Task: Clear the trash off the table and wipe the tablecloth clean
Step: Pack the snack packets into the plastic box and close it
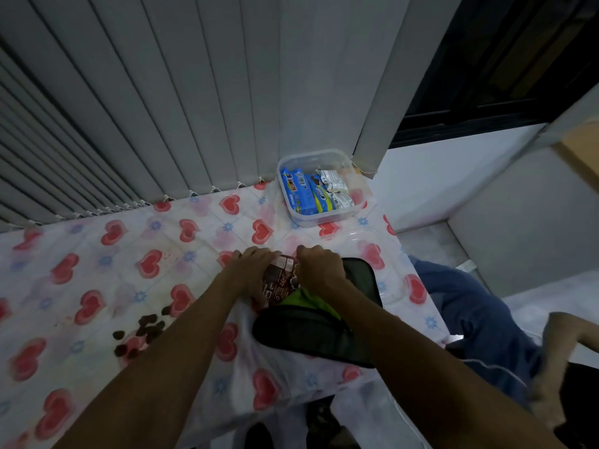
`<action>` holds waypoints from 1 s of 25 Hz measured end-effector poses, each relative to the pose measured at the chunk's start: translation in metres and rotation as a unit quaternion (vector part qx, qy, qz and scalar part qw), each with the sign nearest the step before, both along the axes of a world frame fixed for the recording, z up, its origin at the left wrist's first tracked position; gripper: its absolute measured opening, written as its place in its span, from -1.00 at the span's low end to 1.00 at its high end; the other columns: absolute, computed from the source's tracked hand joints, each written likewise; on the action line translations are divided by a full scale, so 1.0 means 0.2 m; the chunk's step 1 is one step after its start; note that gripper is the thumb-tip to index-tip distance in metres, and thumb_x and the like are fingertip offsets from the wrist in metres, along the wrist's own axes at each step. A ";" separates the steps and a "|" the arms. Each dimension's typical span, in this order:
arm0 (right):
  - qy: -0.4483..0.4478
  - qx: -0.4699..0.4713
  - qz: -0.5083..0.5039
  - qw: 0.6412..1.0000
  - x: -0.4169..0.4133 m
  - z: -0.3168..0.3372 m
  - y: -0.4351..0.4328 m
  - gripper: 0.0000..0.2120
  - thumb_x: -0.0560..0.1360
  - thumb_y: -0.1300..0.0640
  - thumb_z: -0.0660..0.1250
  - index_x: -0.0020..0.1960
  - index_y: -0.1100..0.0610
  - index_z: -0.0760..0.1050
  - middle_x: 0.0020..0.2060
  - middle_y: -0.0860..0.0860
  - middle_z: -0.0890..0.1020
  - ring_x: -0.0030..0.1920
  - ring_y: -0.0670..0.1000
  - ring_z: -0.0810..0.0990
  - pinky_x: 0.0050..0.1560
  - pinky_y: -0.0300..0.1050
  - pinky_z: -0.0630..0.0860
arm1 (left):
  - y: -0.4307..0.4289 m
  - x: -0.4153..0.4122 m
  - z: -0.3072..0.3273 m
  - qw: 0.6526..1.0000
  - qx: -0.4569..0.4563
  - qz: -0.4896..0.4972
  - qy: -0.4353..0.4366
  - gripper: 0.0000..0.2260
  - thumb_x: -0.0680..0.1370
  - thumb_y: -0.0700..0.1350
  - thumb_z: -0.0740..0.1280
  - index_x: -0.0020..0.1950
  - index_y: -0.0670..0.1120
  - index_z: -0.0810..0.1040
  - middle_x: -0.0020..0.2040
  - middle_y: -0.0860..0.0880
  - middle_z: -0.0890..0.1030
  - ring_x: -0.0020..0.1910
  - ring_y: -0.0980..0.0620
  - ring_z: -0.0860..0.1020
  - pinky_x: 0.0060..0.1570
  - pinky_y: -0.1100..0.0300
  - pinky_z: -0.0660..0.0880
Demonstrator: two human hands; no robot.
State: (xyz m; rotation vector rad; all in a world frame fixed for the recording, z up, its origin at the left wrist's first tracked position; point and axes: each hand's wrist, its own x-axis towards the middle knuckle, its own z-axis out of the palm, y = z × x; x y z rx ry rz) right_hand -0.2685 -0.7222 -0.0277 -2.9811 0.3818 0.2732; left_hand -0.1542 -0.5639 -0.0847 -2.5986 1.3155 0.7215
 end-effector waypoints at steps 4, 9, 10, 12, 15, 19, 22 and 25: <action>0.011 0.007 -0.014 1.000 -0.08 -0.01 0.03 -0.60 0.56 -0.05 0.36 0.28 0.17 0.45 0.04 0.15 0.64 -0.03 0.19 0.67 -0.21 -0.07 0.41 | 0.01 -0.03 -0.05 0.997 0.008 -0.021 -0.069 0.12 0.23 0.26 0.59 0.64 0.02 0.08 0.65 -0.07 0.16 0.59 -0.13 0.18 0.48 -0.18 0.25; 0.023 0.003 -0.023 0.999 -0.12 -0.03 0.08 -0.60 0.60 -0.07 0.26 0.33 0.15 0.44 0.03 0.15 0.65 -0.04 0.19 0.67 -0.22 -0.08 0.42 | 0.09 -0.06 -0.09 0.996 -0.041 0.004 -0.077 -0.01 0.27 0.32 0.52 0.61 0.08 0.20 0.57 -0.07 0.31 0.50 -0.14 0.32 0.39 -0.12 0.40; 0.010 0.004 -0.024 1.000 -0.12 -0.02 0.09 -0.61 0.60 -0.05 0.27 0.32 0.16 0.46 0.04 0.14 0.65 -0.03 0.18 0.67 -0.21 -0.09 0.40 | 0.10 -0.06 -0.08 0.995 -0.054 0.011 -0.078 -0.07 0.28 0.28 0.51 0.58 0.07 0.26 0.52 -0.07 0.37 0.44 -0.14 0.37 0.34 -0.10 0.44; -0.017 0.005 -0.018 1.000 -0.11 -0.01 0.13 -0.66 0.60 -0.03 0.29 0.26 0.18 0.48 0.05 0.14 0.65 -0.02 0.17 0.67 -0.20 -0.10 0.38 | 0.11 -0.05 -0.04 0.993 -0.072 0.016 -0.090 -0.21 0.31 0.16 0.49 0.51 0.06 0.36 0.41 -0.06 0.47 0.33 -0.13 0.44 0.26 -0.08 0.48; -0.031 0.018 -0.012 0.999 -0.09 0.01 0.18 -0.65 0.57 -0.04 0.32 0.24 0.17 0.48 0.07 0.13 0.64 -0.02 0.14 0.66 -0.19 -0.12 0.40 | 0.13 -0.04 0.01 0.992 -0.076 0.036 -0.092 -0.35 0.34 0.12 0.46 0.42 0.05 0.47 0.32 -0.07 0.52 0.26 -0.16 0.46 0.23 -0.06 0.49; -0.010 0.049 -0.035 0.998 -0.06 0.05 0.23 -0.57 0.55 -0.08 0.30 0.31 0.15 0.42 0.12 0.14 0.59 0.02 0.16 0.63 -0.11 -0.06 0.44 | 0.20 -0.05 0.06 0.988 -0.098 0.087 -0.086 -0.48 0.38 0.18 0.40 0.29 0.01 0.56 0.22 -0.10 0.57 0.21 -0.17 0.47 0.12 -0.01 0.52; 0.019 0.064 -0.058 0.996 -0.06 0.09 0.27 -0.51 0.54 -0.09 0.32 0.35 0.14 0.33 0.09 0.13 0.56 0.00 0.16 0.61 -0.13 -0.06 0.40 | 0.27 -0.05 0.11 0.978 -0.124 0.152 -0.064 -0.60 0.46 0.17 0.32 0.19 -0.01 0.55 0.15 -0.11 0.56 0.18 -0.20 0.48 0.05 -0.03 0.53; 0.024 0.098 -0.085 0.991 -0.05 0.12 0.31 -0.51 0.57 -0.03 0.32 0.41 0.11 0.26 0.03 0.11 0.55 -0.08 0.09 0.57 -0.17 -0.08 0.44 | 0.33 -0.01 0.16 0.963 -0.172 0.202 -0.040 -0.75 0.53 0.13 0.19 0.02 -0.02 0.48 0.01 -0.15 0.57 0.03 -0.24 0.55 -0.12 0.00 0.50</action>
